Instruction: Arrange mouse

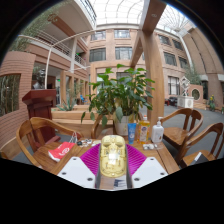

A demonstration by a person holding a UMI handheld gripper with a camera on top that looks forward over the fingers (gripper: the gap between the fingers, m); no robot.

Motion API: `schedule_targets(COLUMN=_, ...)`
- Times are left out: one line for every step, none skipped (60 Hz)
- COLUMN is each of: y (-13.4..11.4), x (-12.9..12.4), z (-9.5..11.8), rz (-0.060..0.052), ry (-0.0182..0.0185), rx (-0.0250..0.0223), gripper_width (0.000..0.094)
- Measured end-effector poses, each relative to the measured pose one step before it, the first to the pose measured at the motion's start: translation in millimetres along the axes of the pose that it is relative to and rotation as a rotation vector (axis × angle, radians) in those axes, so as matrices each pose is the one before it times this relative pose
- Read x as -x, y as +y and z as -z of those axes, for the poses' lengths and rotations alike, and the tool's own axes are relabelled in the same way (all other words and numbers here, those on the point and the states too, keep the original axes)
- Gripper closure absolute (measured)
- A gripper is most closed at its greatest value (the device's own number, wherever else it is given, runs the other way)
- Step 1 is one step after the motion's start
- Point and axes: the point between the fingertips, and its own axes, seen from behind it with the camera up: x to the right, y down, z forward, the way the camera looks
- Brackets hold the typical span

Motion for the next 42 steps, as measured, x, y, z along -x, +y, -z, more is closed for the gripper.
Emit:
schedule_targets(y=9.40, x=-14.41, z=-4.96, rz=-0.0008, ry=0.01841, rx=0.02397, gripper_width=0.0586)
schedule_targets(y=10.76, x=-13.43, z=-5.20, rz=-0.0031, ry=0.01554, rx=0.02444, gripper_width=0.0586)
schedule_targets(y=18.18, x=0.57, z=1.56, rz=-0.0030, ry=0.02463, rx=0.02247, gripper_width=0.0587)
schedule_targets(y=11.67, x=-12.29, z=-5.27, rz=-0.0056, ry=0.01584, rx=0.02221, gripper_width=0.0587)
schedule_targets(y=30.18, x=7.55, z=1.63, rz=-0.0042, ry=0.03346, rx=0.00568, gripper_width=0.0587)
schedule_targets(y=-4.66, x=-29.42, z=-12.55, rz=0.0038, ry=-0.00302, rx=0.03517, gripper_width=0.0587)
schedule_targets(y=11.07, x=-11.55, z=-6.09, rz=0.0040, ry=0.01456, rx=0.02543, gripper_width=0.0585)
schedule_targets(y=11.77, x=-9.87, z=-5.28, rz=0.0041, ry=0.01337, rx=0.02665, gripper_width=0.0586)
schedule_targets(y=12.02, x=-7.30, z=-4.82, rz=0.0018, ry=0.01211, rx=0.02532, gripper_width=0.0585)
schedule_targets(y=11.90, x=-6.55, z=-4.75, rz=0.0000, ry=0.01043, rx=0.02455, gripper_width=0.0586)
schedule_targets(y=12.23, x=-5.27, z=-4.65, rz=-0.0003, ry=0.00677, rx=0.02336, gripper_width=0.0585)
schedule_targets(y=21.11, x=9.73, z=-1.59, rz=-0.0006, ry=0.02832, rx=0.01114, gripper_width=0.0583)
schedule_targets(y=3.41, x=-14.52, z=-5.04, rz=-0.0049, ry=-0.01785, rx=0.02839, gripper_width=0.0583)
schedule_targets(y=7.87, x=-4.99, z=-3.90, rz=-0.0044, ry=0.00140, rx=0.02006, gripper_width=0.0582)
schedule_targets(y=7.91, x=-4.38, z=-3.57, rz=-0.0030, ry=0.00232, rx=0.01826, gripper_width=0.0581)
schedule_targets(y=7.98, x=-3.30, z=-3.20, rz=-0.0019, ry=0.00256, rx=0.01624, gripper_width=0.0582)
schedule_targets(y=8.74, x=4.29, z=-2.93, rz=-0.0014, ry=0.00932, rx=0.01325, gripper_width=0.0578)
schedule_targets(y=6.61, x=-6.53, z=-3.12, rz=-0.0017, ry=-0.00258, rx=0.01282, gripper_width=0.0569)
schedule_targets(y=5.08, x=-3.75, z=-2.54, rz=0.0003, ry=0.00249, rx=0.01170, gripper_width=0.0569)
schedule_targets(y=4.99, x=-3.08, z=-2.37, rz=0.0015, ry=0.00285, rx=0.01136, gripper_width=0.0559)
schedule_targets(y=4.18, x=-2.61, z=-2.36, rz=0.0013, ry=0.00269, rx=0.00949, gripper_width=0.0559)
schedule_targets(y=3.80, x=-2.27, z=-1.66, rz=0.0006, ry=0.00381, rx=0.00865, gripper_width=0.0547)
schedule_targets(y=2.94, x=-2.14, z=-1.56, rz=-0.0005, ry=0.00317, rx=0.00673, gripper_width=0.0543)
schedule_targets(y=2.64, x=6.97, z=-0.78, rz=-0.0024, ry=0.01051, rx=0.00625, gripper_width=0.0530)
schedule_targets(y=3.05, x=-3.68, z=-1.80, rz=-0.0011, ry=-0.00566, rx=0.00627, gripper_width=0.0528)
schedule_targets(y=2.03, x=-2.08, z=-1.41, rz=-0.0040, ry=-0.00323, rx=0.00461, gripper_width=0.0515)
schedule_targets(y=2.27, x=-1.12, z=-1.01, rz=-0.0044, ry=-0.00349, rx=0.00584, gripper_width=0.0503)
schedule_targets(y=2.36, x=0.05, z=-1.02, rz=-0.0046, ry=-0.00409, rx=0.00642, gripper_width=0.0489)
schedule_targets(y=-0.76, x=0.18, z=0.01, rz=-0.0022, ry=-0.00340, rx=-0.00380, gripper_width=0.0479)
schedule_targets(y=-0.77, x=0.01, z=0.17, rz=-0.0012, ry=-0.00267, rx=-0.00316, gripper_width=0.0472)
schedule_targets(y=0.81, x=-0.24, z=0.30, rz=-0.0020, ry=-0.00146, rx=0.00367, gripper_width=0.0461)
schedule_targets(y=1.21, x=-0.53, z=1.07, rz=-0.0027, ry=0.00013, rx=0.00564, gripper_width=0.0452)
schedule_targets(y=0.19, x=5.15, z=1.63, rz=-0.0028, ry=0.01593, rx=-0.00041, gripper_width=0.0444)
schedule_targets(y=-0.67, x=-4.99, z=1.96, rz=-0.0008, ry=-0.01097, rx=0.00101, gripper_width=0.0424)
schedule_targets(y=-1.19, x=-1.91, z=2.09, rz=-0.0022, ry=0.00216, rx=-0.00161, gripper_width=0.0395)
schedule_targets(y=-1.47, x=-1.82, z=2.86, rz=-0.0004, ry=0.00331, rx=-0.00324, gripper_width=0.0351)
schedule_targets(y=-2.07, x=-1.60, z=3.46, rz=0.0013, ry=0.00404, rx=-0.00530, gripper_width=0.0301)
schedule_targets(y=-2.11, x=-0.74, z=3.39, rz=0.0027, ry=0.00257, rx=-0.00626, gripper_width=0.0247)
schedule_targets(y=-2.39, x=-0.37, z=3.93, rz=0.0028, ry=0.00230, rx=-0.00637, gripper_width=0.0195)
schedule_targets(y=-2.32, x=-0.23, z=4.53, rz=0.0035, ry=0.00227, rx=-0.00648, gripper_width=0.0145)
schedule_targets(y=-2.45, x=-0.50, z=4.51, rz=0.0038, ry=0.00213, rx=-0.00665, gripper_width=0.0106)
schedule_targets(y=-3.17, x=0.70, z=4.83, rz=0.0034, ry=0.00880, rx=-0.00878, gripper_width=0.0085)
